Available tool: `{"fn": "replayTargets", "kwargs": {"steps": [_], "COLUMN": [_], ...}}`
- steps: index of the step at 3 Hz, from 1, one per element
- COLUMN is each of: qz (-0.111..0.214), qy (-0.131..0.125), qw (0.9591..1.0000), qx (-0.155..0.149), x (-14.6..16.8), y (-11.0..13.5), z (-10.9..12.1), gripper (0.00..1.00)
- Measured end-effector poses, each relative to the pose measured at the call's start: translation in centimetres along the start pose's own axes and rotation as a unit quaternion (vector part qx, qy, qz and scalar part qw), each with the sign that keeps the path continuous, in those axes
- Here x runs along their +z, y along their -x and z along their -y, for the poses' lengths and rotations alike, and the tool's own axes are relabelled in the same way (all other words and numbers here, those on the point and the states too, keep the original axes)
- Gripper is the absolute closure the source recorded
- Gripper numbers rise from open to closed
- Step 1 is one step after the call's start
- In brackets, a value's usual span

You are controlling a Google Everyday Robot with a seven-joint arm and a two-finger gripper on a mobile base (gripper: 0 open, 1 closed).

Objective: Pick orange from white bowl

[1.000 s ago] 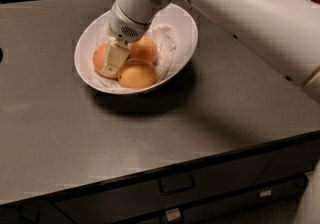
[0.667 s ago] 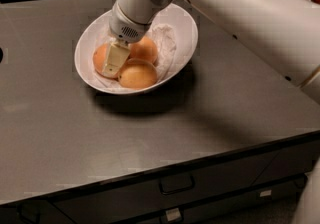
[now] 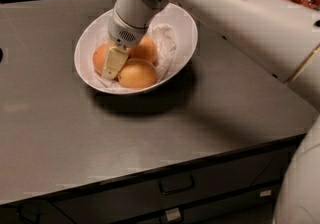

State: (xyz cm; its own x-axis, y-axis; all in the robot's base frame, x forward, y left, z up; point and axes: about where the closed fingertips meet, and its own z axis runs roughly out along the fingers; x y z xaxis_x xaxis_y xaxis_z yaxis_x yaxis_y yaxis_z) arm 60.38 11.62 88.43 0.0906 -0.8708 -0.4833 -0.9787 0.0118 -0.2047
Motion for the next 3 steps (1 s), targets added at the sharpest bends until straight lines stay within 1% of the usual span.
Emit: {"fn": "replayTargets", "kwargs": {"steps": [1, 2, 3], "qz": [-0.008, -0.022, -0.025], "qy": [0.006, 0.017, 0.022], "qw": [1.0, 0.9996, 0.9994], "qx": [-0.001, -0.001, -0.002], "x": [0.8, 2.0, 2.5], "y": [-0.1, -0.2, -0.3], "z": [0.2, 0.3, 0.4], "gripper": [0.34, 0.34, 0.36]}}
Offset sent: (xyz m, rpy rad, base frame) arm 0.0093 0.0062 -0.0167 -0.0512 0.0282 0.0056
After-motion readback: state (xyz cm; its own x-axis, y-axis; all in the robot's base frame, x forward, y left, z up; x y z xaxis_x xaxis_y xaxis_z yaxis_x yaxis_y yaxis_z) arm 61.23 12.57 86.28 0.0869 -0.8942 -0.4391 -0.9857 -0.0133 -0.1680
